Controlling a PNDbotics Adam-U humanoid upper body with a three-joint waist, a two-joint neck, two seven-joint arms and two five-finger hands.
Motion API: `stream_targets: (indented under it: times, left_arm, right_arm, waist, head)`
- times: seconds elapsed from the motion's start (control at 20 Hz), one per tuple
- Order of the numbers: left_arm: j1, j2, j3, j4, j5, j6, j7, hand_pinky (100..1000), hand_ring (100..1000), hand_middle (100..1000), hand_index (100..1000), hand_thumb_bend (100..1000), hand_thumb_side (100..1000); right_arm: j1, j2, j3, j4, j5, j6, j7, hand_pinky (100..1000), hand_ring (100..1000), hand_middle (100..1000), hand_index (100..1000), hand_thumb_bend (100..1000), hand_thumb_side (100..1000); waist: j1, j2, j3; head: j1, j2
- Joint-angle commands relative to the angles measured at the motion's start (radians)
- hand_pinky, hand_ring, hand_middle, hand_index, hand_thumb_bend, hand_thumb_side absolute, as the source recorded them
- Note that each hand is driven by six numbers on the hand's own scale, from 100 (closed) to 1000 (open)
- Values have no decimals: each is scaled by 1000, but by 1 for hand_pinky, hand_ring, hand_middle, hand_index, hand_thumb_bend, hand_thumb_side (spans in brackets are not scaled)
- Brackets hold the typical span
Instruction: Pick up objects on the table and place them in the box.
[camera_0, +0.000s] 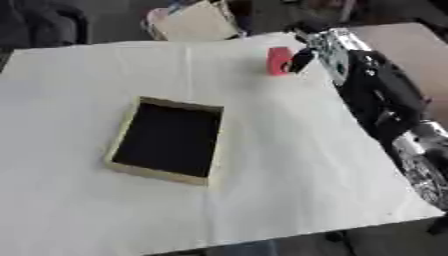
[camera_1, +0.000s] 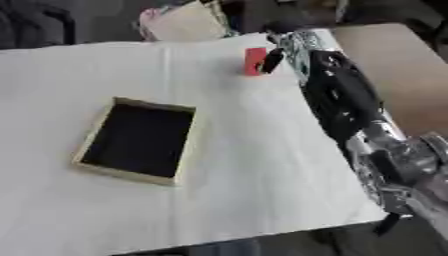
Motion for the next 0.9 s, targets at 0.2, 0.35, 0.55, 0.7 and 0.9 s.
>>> stream_targets:
  times: [0.2,0.35,0.55,0.7,0.9]
  left_arm:
    - [-13,11,7,-14,1,-2,-4,816,612,629,813,216,458]
    - [-15,11,7,-14,1,-2,-5,817,612,629,813,216,458]
    - [-25,13,4,-14,1,-3,-8,817,612,629,813,216,459]
    - [-31,13,4,-14,2,-5,-10,817,611,628,813,216,458]
    - [-34,13,5,-14,2,-6,-10,817,610,628,814,216,458]
  right_arm:
    - [-24,-15,-6,-17,-3,4,0,871,935,973,1000,306,200]
    - [-25,-18,-8,-15,-3,6,0,871,935,973,1000,308,199]
    - [-26,-25,-10,-10,-8,11,4,874,936,968,1000,309,194]
    - [-26,-34,-14,-3,-13,18,7,874,935,953,1000,303,186]
    - [-26,-45,-18,6,-15,29,7,877,937,950,1000,291,175]
  waist:
    - [-2,-9,4]
    - [-3,-6,8]
    - [-8,2,21]
    - [-10,10,34]
    - [-10,18,45]
  head:
    - [-6,5]
    - [-11,5]
    - [-24,5]
    - [-34,0]
    - [-44,-5]
